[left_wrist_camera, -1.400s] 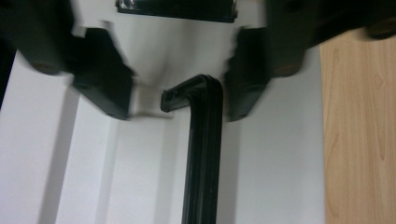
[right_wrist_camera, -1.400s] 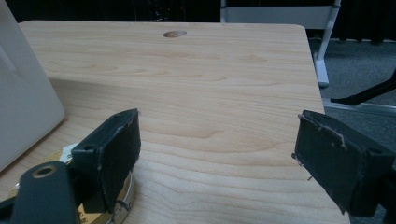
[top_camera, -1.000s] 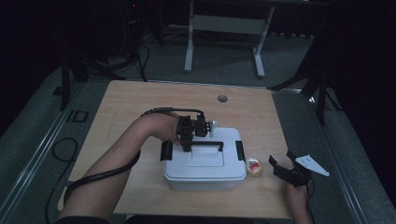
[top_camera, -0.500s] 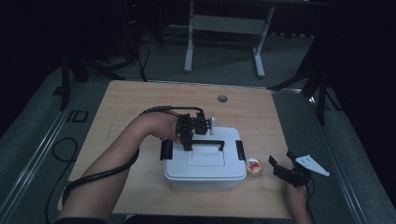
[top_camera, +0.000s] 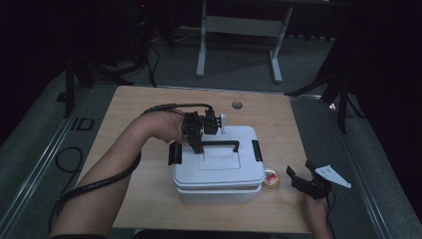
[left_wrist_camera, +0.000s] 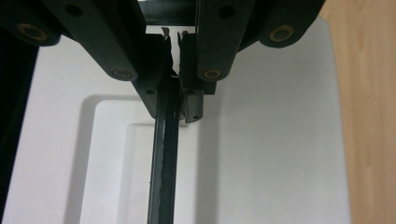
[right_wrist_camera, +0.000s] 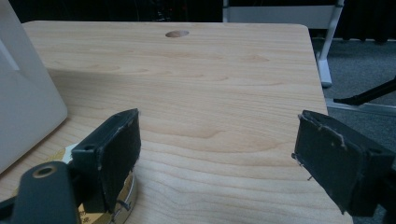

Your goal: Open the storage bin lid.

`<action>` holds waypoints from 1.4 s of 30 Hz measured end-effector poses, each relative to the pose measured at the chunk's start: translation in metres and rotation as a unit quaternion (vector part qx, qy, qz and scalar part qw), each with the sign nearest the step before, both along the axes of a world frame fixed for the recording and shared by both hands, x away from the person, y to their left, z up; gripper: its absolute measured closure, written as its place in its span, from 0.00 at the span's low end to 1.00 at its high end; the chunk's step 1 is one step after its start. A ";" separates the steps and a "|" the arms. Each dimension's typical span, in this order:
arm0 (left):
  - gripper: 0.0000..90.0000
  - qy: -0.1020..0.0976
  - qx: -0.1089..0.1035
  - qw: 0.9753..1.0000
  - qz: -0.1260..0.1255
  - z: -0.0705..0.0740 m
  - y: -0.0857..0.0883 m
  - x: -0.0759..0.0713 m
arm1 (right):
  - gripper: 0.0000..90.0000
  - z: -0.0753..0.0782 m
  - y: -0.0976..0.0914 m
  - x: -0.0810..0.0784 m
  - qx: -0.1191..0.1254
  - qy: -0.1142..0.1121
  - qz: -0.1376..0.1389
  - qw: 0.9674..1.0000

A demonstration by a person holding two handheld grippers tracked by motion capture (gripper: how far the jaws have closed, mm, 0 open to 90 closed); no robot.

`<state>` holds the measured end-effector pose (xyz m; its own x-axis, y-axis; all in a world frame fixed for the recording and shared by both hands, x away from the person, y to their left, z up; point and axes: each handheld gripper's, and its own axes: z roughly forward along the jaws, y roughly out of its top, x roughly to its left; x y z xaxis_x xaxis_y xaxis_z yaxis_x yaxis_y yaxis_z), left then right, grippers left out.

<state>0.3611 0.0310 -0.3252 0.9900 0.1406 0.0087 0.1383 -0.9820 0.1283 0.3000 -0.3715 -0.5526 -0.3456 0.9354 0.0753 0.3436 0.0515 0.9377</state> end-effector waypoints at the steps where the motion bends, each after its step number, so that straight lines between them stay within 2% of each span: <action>1: 0.93 -0.002 -0.001 1.000 0.002 0.002 0.004 0.000 | 0.16 0.000 0.000 0.000 0.000 0.000 0.000 1.000; 8: 0.93 -0.003 -0.004 0.999 0.042 0.006 0.040 0.001 | 0.16 0.000 0.000 0.000 0.001 0.001 -0.001 1.000; 10: 0.93 -0.005 -0.002 0.999 0.045 0.006 0.044 0.000 | 0.16 0.000 0.000 0.000 0.001 0.001 -0.001 1.000; 11: 0.93 -0.006 -0.004 0.998 0.060 0.007 0.056 0.000 | 0.16 0.000 0.000 0.000 0.001 0.001 -0.001 1.000; 17: 0.92 -0.004 -0.005 0.997 0.082 0.004 0.088 -0.003 | 0.16 0.000 0.000 0.000 -0.001 0.001 -0.001 1.000; 22: 0.93 -0.001 -0.014 0.993 0.116 0.000 0.123 -0.007 | 0.16 0.000 0.000 0.000 -0.002 0.002 -0.001 1.000; 24: 0.92 0.002 -0.020 0.992 0.128 -0.001 0.135 -0.010 | 0.16 0.000 0.001 0.000 -0.004 0.002 -0.001 1.000; 28: 0.92 -0.002 -0.020 0.988 0.156 -0.001 0.163 -0.016 | 0.16 0.000 0.001 0.000 -0.004 0.002 -0.001 1.000; 33: 0.92 0.002 -0.020 0.981 0.195 -0.006 0.198 -0.021 | 0.16 0.000 0.001 0.000 -0.005 0.003 -0.002 1.000; 34: 0.92 0.002 -0.020 0.981 0.195 -0.006 0.198 -0.021 | 0.16 0.000 0.001 0.000 -0.005 0.003 -0.002 1.000; 35: 0.92 0.003 -0.019 0.978 0.207 -0.010 0.208 -0.024 | 0.16 0.000 0.001 0.000 -0.007 0.003 -0.002 1.000; 37: 0.92 0.002 -0.017 0.976 0.218 -0.013 0.217 -0.025 | 0.16 0.000 0.002 0.000 -0.009 0.004 -0.003 1.000; 41: 0.92 0.004 -0.030 0.971 0.235 -0.021 0.233 -0.027 | 0.16 0.000 0.002 0.000 -0.009 0.005 -0.003 1.000; 42: 0.92 0.006 -0.035 0.970 0.242 -0.024 0.237 -0.027 | 0.16 0.000 0.002 0.000 -0.009 0.006 -0.003 1.000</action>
